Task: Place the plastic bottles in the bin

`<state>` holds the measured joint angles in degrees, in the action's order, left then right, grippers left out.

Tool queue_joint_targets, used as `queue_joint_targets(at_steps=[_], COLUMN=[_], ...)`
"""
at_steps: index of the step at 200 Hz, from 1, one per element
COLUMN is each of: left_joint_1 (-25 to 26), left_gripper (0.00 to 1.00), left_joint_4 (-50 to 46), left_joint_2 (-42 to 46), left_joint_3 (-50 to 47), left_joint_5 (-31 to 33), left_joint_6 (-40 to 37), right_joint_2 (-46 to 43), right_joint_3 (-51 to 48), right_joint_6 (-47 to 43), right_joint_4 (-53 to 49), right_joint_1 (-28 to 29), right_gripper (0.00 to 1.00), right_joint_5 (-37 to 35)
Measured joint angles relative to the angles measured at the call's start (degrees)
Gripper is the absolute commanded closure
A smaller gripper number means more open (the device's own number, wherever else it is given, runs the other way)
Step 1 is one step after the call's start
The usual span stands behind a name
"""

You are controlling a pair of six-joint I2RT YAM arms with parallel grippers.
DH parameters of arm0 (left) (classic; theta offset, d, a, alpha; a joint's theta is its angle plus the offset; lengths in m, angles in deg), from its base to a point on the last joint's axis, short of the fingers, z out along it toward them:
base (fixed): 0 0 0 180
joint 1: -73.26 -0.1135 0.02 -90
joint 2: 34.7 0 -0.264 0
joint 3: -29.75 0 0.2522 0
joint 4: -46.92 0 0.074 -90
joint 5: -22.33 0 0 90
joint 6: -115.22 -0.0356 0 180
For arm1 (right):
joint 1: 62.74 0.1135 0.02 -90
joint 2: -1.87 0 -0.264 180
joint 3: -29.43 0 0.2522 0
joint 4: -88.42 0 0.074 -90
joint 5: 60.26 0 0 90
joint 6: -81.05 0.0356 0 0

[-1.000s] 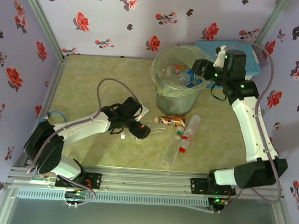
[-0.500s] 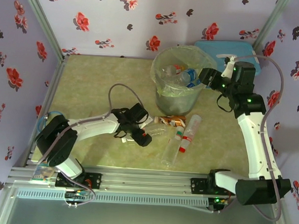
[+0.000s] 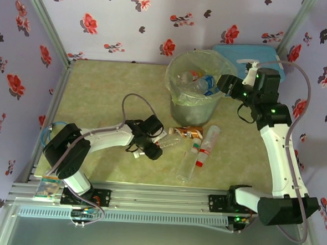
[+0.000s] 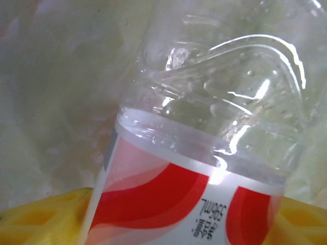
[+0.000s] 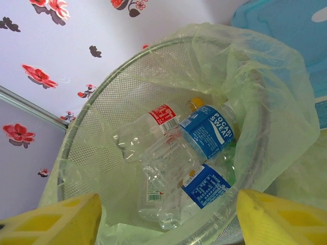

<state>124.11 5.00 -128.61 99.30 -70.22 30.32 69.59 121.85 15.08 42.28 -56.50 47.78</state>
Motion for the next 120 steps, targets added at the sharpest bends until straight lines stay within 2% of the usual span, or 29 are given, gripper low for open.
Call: queue_joint_targets(at_steps=[54, 120], left_joint_1=[0.3, -0.4], left_gripper=[0.35, 0.36], left_joint_4=[-2.6, -5.9], left_joint_2=[4.2, 25.0], left_joint_3=[0.0, 0.6], left_joint_5=[0.9, 4.0], left_joint_6=[-0.1, 0.1], right_joint_2=[-0.2, -1.0], right_joint_3=[1.4, 1.4], right_joint_6=[0.4, 3.0], right_joint_4=[0.1, 2.6], right_joint_1=[0.0, 0.0], right_gripper=[0.29, 0.29], right_joint_5=[2.1, 7.5])
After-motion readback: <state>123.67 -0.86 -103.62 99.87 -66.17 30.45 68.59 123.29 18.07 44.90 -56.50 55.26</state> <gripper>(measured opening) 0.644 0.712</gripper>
